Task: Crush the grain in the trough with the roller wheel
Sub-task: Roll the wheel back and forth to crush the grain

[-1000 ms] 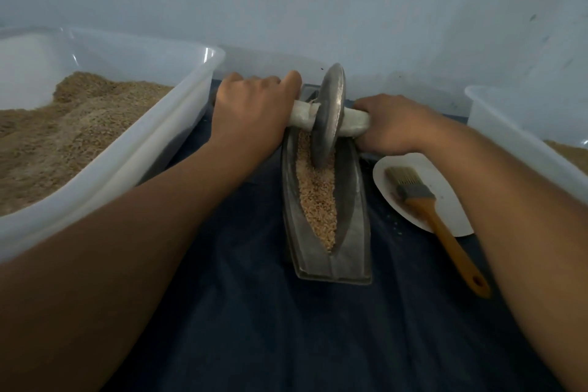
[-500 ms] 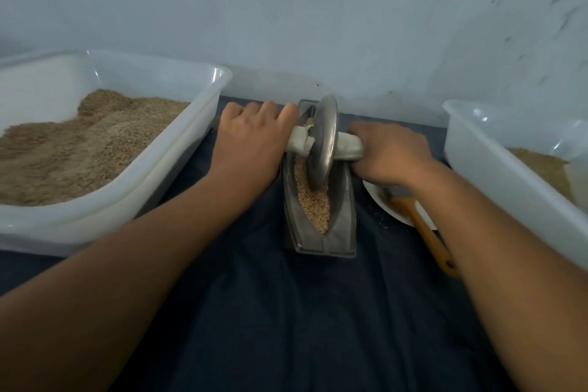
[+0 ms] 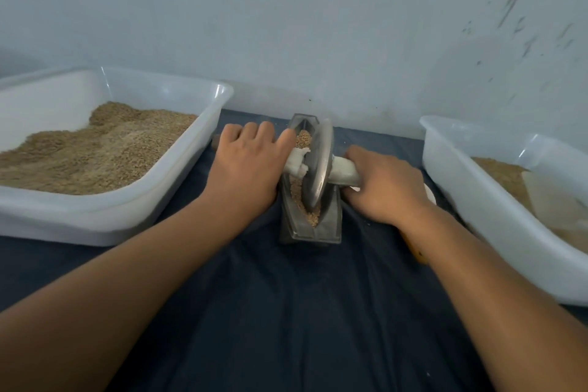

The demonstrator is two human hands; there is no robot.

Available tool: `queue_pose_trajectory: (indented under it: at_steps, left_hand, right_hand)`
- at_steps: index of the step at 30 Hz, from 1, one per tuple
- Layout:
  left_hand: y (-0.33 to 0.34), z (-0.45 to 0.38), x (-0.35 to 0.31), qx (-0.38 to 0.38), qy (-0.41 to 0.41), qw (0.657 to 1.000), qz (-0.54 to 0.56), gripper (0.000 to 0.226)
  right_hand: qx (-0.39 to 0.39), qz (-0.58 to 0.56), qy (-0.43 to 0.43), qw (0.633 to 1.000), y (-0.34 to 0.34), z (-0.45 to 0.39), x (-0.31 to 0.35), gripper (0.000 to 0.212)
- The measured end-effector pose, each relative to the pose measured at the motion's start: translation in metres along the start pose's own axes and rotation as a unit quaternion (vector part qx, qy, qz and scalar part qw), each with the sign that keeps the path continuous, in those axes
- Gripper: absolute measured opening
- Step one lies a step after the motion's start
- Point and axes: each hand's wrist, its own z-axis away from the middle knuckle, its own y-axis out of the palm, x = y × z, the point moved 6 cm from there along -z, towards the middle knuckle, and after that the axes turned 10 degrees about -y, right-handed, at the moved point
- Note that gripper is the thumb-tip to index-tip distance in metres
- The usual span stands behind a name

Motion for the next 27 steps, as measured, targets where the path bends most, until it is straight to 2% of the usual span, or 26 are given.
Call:
queue_pose_trajectory:
  at_steps: [5,16,20,27]
  left_hand:
    - [0.000,0.005,0.001,-0.003,-0.002,1.000,-0.003,0.038]
    - [0.027,-0.025,0.006,0.037,-0.013,0.999,0.030,0.037]
    - [0.038,-0.037,0.006,0.031,-0.019,0.999,0.036,0.045]
    - [0.052,-0.058,0.008,0.017,-0.027,0.999,0.018,0.042]
  right_hand:
    - [-0.008,0.020,0.004,1.000,0.000,0.002,0.001,0.027]
    - [0.049,0.011,0.027,0.998,0.016,-0.043,-0.018,0.023]
    - [0.060,-0.007,0.028,0.998,0.021,-0.056,-0.026,0.026]
    - [0.102,-0.043,0.009,0.994,0.031,-0.079,-0.037,0.034]
